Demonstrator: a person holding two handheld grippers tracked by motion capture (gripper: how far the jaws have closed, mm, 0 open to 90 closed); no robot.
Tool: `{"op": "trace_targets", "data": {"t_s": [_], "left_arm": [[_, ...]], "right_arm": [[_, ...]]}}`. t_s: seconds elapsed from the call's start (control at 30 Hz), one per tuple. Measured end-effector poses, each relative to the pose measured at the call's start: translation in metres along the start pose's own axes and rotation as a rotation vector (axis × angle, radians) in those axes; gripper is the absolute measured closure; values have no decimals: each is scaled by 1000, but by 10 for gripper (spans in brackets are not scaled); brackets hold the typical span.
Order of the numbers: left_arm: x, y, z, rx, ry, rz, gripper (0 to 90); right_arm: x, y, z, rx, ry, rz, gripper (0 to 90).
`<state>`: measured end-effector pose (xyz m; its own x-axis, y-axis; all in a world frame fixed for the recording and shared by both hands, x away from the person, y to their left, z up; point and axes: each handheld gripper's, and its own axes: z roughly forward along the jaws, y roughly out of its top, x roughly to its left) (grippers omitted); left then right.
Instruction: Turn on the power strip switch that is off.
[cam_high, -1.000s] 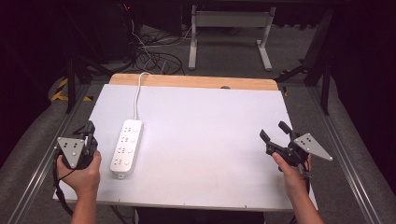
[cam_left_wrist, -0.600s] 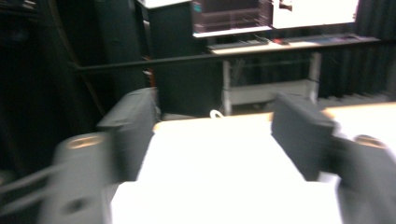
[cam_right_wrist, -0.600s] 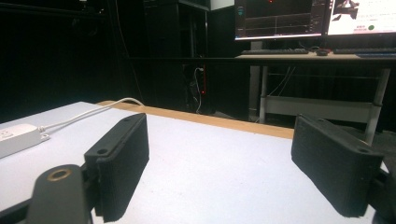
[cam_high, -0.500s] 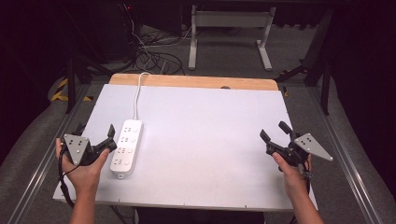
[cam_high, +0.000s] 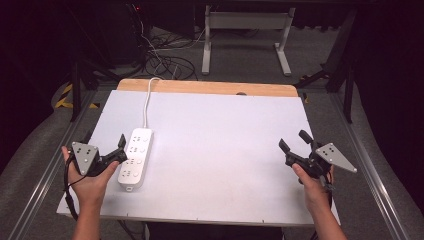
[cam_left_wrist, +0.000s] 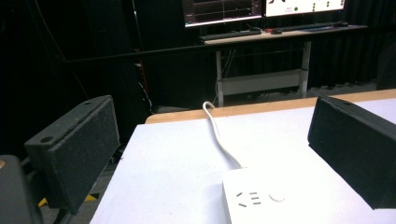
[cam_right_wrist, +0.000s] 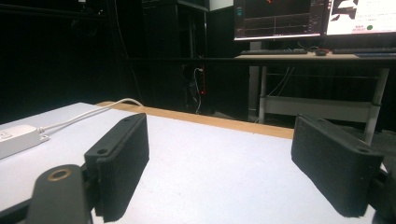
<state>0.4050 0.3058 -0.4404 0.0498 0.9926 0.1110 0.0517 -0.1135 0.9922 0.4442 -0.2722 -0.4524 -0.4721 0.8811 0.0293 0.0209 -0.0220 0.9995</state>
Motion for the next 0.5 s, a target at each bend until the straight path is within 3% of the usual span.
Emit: {"op": "trace_targets", "data": {"t_s": [0.5], "left_arm": [[2,-1,0,12,-19,0,45]], "right_arm": [[2,0,-1,3,-2,-1,195]]}}
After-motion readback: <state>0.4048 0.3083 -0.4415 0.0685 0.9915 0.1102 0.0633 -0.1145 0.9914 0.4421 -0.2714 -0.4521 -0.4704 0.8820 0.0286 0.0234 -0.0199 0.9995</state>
